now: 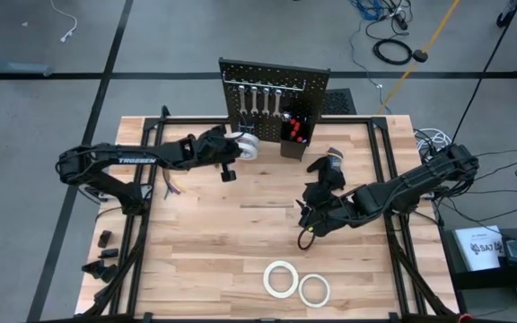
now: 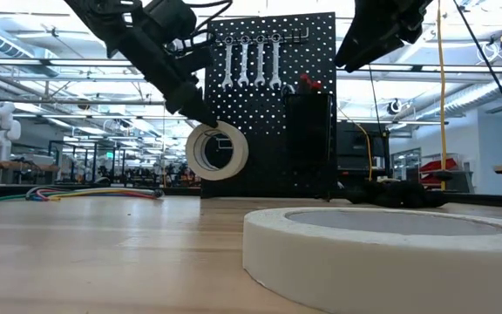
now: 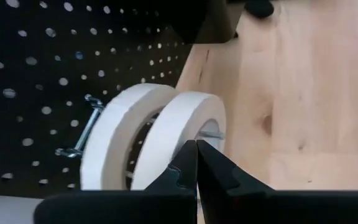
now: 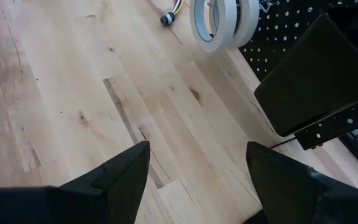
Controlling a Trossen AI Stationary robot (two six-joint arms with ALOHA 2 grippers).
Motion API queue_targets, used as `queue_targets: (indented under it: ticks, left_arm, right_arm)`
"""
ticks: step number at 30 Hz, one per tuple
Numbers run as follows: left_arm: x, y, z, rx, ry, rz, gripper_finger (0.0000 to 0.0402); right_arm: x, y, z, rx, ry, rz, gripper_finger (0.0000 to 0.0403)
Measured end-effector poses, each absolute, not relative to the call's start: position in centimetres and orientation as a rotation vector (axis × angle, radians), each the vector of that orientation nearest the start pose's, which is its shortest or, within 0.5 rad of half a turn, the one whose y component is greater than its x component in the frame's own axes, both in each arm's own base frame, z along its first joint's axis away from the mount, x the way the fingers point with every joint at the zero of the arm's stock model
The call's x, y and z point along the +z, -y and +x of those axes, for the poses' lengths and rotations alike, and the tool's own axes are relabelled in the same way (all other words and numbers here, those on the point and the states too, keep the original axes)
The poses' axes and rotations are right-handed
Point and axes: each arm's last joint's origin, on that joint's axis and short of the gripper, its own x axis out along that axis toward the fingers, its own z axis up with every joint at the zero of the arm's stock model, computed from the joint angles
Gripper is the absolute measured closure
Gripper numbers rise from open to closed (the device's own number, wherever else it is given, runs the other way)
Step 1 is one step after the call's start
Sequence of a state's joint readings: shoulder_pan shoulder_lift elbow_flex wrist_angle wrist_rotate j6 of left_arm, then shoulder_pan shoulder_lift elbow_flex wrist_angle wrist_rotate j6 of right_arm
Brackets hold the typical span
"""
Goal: Hang tools onto peg board
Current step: Hang the white tape on the peg board
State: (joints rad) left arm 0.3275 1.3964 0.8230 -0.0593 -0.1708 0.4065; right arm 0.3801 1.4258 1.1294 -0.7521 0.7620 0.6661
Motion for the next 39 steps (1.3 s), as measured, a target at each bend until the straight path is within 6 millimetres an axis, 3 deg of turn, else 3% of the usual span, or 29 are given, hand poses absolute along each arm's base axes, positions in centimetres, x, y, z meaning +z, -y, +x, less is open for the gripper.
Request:
queue_targets:
  ticks: [16, 27, 33, 39]
  left_arm:
    - [21.4, -13.1, 27.3, 0.429, -0.746, 0.399, 0.0401]
    - [22.1, -13.8, 27.6, 0.544, -0.671, 0.428, 0.0402]
    - [23.2, -12.0, 27.4, 0.52, -0.661, 0.441, 0.0402]
    - [26.8, -8.7, 26.0, 0.528, -0.545, 0.43, 0.0402]
  right_arm:
    - [27.4, -8.5, 26.6, -0.608, -0.712, 0.047, 0.0142]
    - [27.4, -8.5, 26.6, -0.608, -0.707, 0.05, 0.0142]
    - [27.4, -8.5, 26.7, -0.616, -0.692, 0.11, 0.0142]
    - [27.5, -8.7, 26.9, -0.541, -0.721, 0.087, 0.0142]
